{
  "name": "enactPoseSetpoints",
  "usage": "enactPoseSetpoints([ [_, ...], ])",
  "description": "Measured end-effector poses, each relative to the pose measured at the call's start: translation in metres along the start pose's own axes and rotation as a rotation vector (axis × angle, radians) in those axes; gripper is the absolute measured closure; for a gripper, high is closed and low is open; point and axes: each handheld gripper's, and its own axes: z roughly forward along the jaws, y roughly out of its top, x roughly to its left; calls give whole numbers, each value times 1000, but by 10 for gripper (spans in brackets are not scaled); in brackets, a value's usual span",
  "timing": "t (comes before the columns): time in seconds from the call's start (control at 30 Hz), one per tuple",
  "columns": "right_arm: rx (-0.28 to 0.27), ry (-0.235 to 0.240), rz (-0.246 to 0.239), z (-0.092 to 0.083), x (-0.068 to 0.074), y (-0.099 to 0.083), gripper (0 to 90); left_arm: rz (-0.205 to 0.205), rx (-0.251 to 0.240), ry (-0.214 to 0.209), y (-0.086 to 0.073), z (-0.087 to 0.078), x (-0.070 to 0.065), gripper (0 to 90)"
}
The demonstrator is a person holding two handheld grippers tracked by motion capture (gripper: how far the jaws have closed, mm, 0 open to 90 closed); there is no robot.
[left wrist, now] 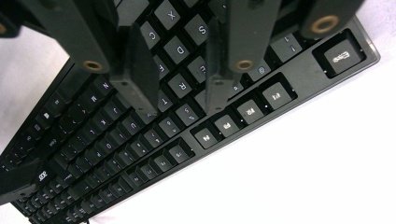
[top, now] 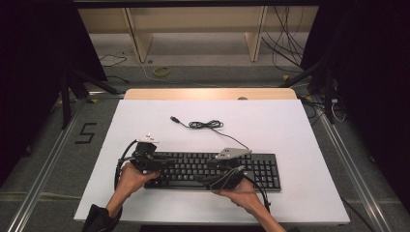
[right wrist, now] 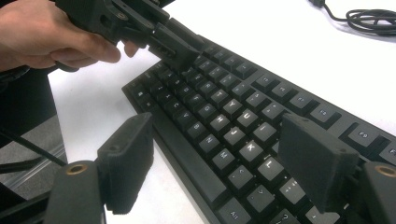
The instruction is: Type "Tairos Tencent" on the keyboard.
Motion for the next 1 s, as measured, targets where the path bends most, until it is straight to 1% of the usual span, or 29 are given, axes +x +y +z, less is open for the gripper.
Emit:
enactPoseSetpoints([
  [0.17,3,1,-2,1,1,0,279,-13,-11,1,-1,-1,0,559],
  [0.3,5,5,-3,2,2,1,291,-9,-41,-12,-2,-4,-2,497],
  [0.33,8,5,-6,3,3,1,293,-17,-47,-13,-2,-5,-3,483],
  [0.4,12,6,-11,5,4,1,299,-17,-62,-16,-2,-6,-4,447],
  [0.5,15,12,-15,6,5,2,330,-20,-82,-21,-3,-8,-5,409],
  [0.6,17,10,-21,8,5,2,395,-25,-112,-34,-5,-11,-5,380],
  [0.7,15,12,-22,10,5,2,466,-28,-131,-34,-7,-13,-6,368],
  [0.8,31,9,-27,12,7,2,539,-32,-151,-42,-9,-15,-7,357],
  [1.0,50,4,-37,20,8,2,668,-23,-168,-58,-15,-17,-11,340],
])
